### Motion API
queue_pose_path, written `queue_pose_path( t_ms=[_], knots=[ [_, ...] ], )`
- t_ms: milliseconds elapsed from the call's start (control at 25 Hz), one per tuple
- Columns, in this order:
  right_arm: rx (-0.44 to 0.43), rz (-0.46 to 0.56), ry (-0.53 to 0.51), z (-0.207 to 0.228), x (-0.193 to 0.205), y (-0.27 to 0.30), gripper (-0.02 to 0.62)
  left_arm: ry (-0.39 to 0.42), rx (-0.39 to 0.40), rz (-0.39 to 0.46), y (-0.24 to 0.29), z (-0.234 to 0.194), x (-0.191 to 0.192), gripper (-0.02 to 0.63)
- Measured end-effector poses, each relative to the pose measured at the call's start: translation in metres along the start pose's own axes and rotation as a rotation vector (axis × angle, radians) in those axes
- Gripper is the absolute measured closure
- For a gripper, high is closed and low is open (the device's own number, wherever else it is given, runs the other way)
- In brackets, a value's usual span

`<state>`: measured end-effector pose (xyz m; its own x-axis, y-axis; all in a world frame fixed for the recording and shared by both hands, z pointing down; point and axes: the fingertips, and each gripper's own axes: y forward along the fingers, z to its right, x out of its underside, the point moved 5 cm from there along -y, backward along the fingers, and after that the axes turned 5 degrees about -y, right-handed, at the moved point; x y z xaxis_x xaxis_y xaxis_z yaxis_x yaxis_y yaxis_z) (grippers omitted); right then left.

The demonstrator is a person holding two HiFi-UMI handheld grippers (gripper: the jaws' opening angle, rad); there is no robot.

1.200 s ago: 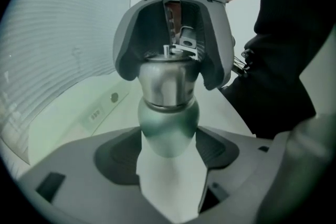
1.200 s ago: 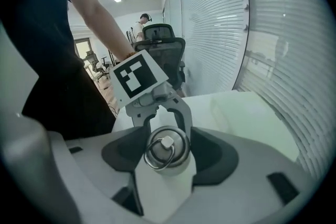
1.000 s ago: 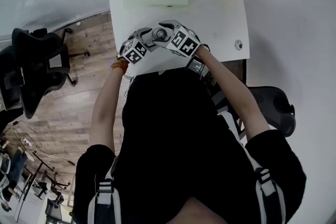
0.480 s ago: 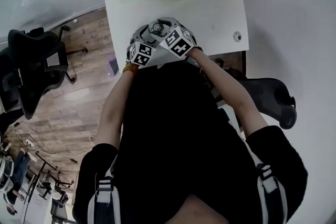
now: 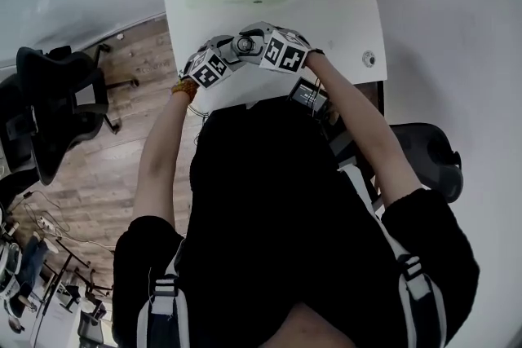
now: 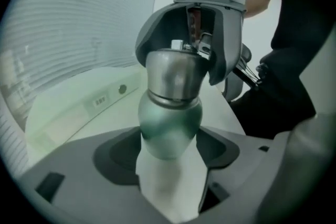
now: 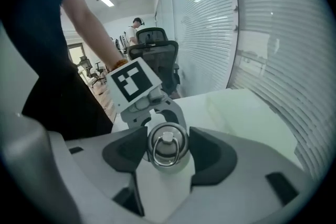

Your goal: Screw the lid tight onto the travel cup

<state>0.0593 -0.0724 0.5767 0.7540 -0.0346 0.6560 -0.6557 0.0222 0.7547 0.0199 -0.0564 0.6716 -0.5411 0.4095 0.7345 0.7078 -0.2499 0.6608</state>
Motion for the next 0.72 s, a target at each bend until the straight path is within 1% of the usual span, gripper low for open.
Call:
queue_pose_path(
  t_ms=[40, 120, 160, 240, 320, 360, 400, 480, 520, 600, 720],
  knots=[
    [-0.019, 0.002, -0.016, 0.0, 0.0, 0.0, 0.344, 0.022, 0.039, -0.019, 0.001, -0.001, -0.001, 0.273],
    [-0.04, 0.008, -0.033, 0.001, -0.001, -0.001, 0.342, 0.04, 0.098, -0.043, 0.004, -0.003, -0.003, 0.264],
    [-0.039, 0.009, -0.036, 0.001, -0.002, 0.0, 0.342, 0.04, 0.111, -0.045, 0.004, -0.004, -0.002, 0.259],
    [-0.022, 0.007, -0.032, -0.001, -0.003, 0.001, 0.339, 0.037, 0.096, -0.037, 0.004, -0.004, 0.0, 0.255],
    [0.022, 0.02, 0.021, -0.001, -0.002, -0.002, 0.326, 0.026, 0.033, -0.018, 0.0, -0.002, -0.001, 0.255],
    [0.058, 0.04, 0.075, 0.0, -0.003, -0.005, 0.306, 0.012, -0.009, -0.005, -0.002, -0.001, -0.001, 0.255],
    [0.102, 0.065, 0.141, 0.001, -0.004, -0.009, 0.299, -0.014, -0.052, 0.01, -0.005, 0.001, -0.001, 0.255],
    [0.191, 0.093, 0.257, 0.002, -0.007, -0.017, 0.299, -0.092, -0.127, 0.051, -0.012, 0.008, 0.001, 0.255],
    [0.229, 0.088, 0.29, 0.001, -0.008, -0.018, 0.299, -0.13, -0.156, 0.07, -0.015, 0.011, 0.001, 0.256],
    [0.285, 0.043, 0.317, 0.0, -0.009, -0.017, 0.299, -0.171, -0.215, 0.092, -0.017, 0.018, 0.0, 0.256],
    [0.321, -0.048, 0.324, -0.002, -0.009, -0.009, 0.299, -0.206, -0.307, 0.099, -0.015, 0.02, -0.007, 0.256]
  ],
)
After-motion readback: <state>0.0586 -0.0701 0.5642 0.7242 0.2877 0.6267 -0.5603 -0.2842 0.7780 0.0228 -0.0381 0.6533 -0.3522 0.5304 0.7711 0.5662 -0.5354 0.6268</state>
